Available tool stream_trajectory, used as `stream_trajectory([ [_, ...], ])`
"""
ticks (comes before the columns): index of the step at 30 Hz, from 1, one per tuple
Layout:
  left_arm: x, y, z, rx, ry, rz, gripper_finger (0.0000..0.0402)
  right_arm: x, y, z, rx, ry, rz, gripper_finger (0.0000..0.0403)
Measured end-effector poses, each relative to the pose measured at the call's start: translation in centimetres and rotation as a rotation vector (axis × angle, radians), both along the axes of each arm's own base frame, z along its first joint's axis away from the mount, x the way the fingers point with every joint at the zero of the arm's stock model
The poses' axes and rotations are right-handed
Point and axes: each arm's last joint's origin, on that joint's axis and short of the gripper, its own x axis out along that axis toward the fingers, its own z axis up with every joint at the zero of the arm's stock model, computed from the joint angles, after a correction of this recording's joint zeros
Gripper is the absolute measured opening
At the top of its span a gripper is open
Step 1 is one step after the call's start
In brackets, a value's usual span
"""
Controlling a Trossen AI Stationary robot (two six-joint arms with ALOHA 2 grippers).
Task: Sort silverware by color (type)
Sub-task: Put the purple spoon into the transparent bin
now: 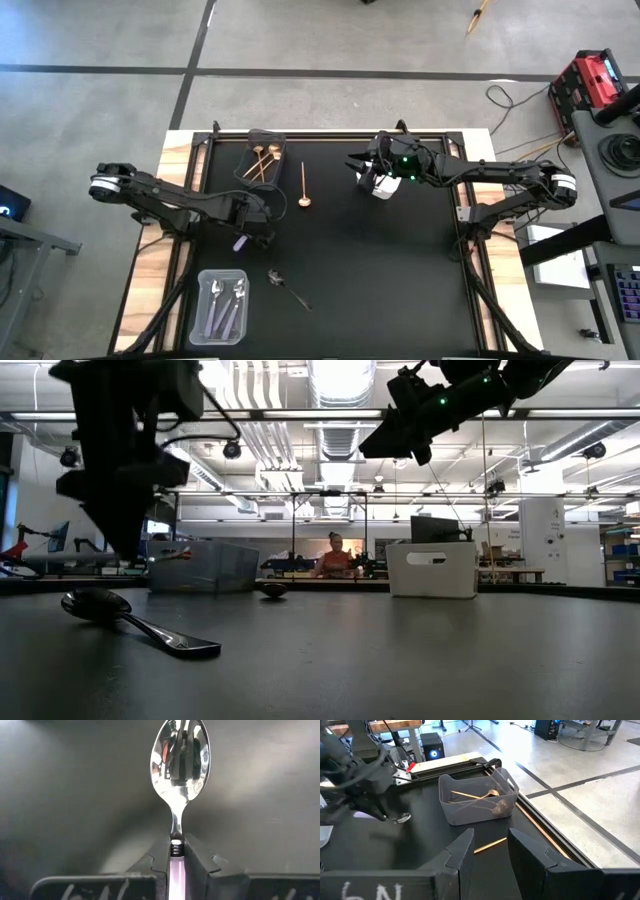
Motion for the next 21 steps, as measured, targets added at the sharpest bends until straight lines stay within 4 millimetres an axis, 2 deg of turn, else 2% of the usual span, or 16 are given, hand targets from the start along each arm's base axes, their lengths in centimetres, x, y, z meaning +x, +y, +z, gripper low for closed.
stream_trajectory([
  [4,0.4,-0.9,1.7,-0.002,-0.010,-0.019,0.0015,0.0,0.0,0.0,0.000,0.000,0.000,0.0109],
  [12,1.6,-3.1,6.4,0.000,-0.104,-0.065,0.0015,0.0,0.0,0.0,-0.002,0.000,0.000,0.0109],
  [21,0.7,-6.8,10.2,-0.056,-0.159,-0.036,0.0014,0.0,0.0,0.0,-0.006,0.001,0.002,0.0109],
])
